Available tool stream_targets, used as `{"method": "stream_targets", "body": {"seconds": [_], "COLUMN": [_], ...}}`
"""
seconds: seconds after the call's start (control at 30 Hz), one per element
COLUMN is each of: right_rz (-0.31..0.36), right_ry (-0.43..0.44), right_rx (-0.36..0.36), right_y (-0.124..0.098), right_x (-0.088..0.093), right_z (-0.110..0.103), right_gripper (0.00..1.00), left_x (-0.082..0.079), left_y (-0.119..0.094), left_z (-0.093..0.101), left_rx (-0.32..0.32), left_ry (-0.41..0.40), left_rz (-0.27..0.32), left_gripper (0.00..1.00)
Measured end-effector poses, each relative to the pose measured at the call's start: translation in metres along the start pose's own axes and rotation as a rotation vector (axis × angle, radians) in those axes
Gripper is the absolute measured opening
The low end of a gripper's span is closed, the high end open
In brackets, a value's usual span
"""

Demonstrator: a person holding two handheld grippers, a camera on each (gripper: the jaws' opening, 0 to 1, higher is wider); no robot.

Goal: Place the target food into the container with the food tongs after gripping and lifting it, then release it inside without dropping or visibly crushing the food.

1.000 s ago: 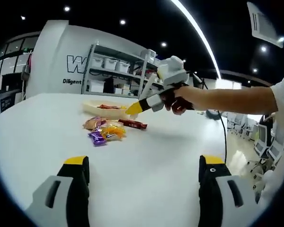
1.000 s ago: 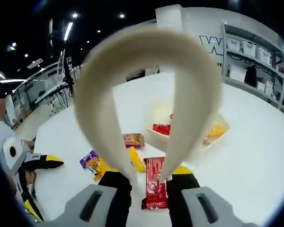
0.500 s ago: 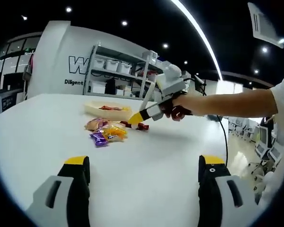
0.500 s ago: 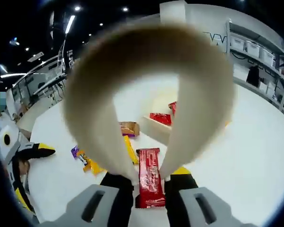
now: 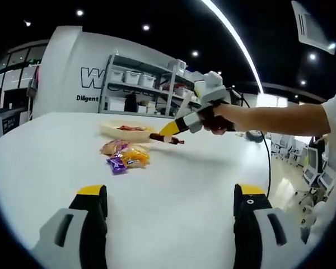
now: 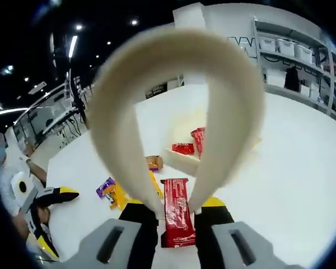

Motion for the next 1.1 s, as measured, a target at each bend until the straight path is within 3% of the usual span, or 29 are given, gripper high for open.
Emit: {"method": "stream_targets", "body": {"seconds": [0.43,0.73,1.1], "right_rz": [0.029,0.064,0.092], "right_ry": [-0.033,-0.062,-0.079], "right_rx": [0.004,0.035,0.056], "right_y": [-0.028,-0.049,-0.055], "right_x": [-0.021,-0.055,-0.095], "right_z": [0.004,0.018,0.026], "right_gripper": [0.18,0.18,0.18], "left_x": [0.0,-0.001,-0.002], "left_y": [0.0,0.0,0.003], "left_z": [0.001,0.002,0.006], "left_rx": [-0.005,-0.006,0.004], "left_ry": [0.013,0.018,0.047], "left_rz": [0.004,0.008,0.018], "left_gripper": [0.91,0.92,0.95]}}
Point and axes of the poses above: the point that each gripper's makers call its tool centre point, and the gripper's own axes: y roughly forward along the fingers, z roughly to its right, x roughly out of its underside, the point moved 4 cm from there along -y, roughly backward along the fingers, and after that the axes turned 5 degrees about x, right-handed, at the moved point
